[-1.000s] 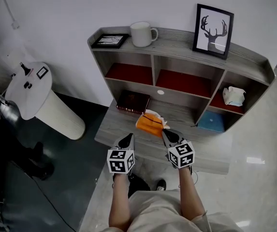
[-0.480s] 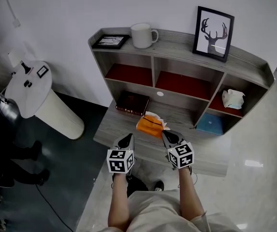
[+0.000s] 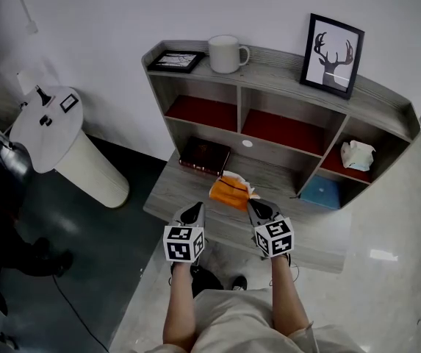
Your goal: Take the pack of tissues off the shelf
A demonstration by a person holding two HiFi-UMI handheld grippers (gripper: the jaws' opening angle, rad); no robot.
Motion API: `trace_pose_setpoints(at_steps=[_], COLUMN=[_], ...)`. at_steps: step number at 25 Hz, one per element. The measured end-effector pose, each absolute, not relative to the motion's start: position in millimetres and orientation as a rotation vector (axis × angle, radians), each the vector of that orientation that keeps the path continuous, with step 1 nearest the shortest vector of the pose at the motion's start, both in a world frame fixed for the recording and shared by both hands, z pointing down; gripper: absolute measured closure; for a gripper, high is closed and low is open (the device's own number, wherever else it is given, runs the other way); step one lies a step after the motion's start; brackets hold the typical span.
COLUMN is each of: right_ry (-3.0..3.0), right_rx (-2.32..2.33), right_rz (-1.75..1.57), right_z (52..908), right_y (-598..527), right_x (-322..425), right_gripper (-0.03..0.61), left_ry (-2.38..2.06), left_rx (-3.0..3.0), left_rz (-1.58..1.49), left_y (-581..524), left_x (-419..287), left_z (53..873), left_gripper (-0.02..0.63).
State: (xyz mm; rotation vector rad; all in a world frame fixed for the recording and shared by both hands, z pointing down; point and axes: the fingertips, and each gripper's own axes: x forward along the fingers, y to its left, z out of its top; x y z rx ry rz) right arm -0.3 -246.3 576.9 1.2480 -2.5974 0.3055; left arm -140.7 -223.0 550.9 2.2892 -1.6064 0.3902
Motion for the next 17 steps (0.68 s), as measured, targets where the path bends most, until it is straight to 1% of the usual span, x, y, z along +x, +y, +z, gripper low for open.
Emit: trace_pose_setpoints(at_steps=[17], right_ry=[-2.608], right_rx=[1.241], right_rz=[0.328], right_z=[582], right_y=[-243], right_x=[-12], right_gripper=[0.558], left_ry=[-1.617], left_rx=[2.266], left_rz=[0.391], left_y=[-220], left_x=[-152], left_z=[557], left_gripper=[0.604])
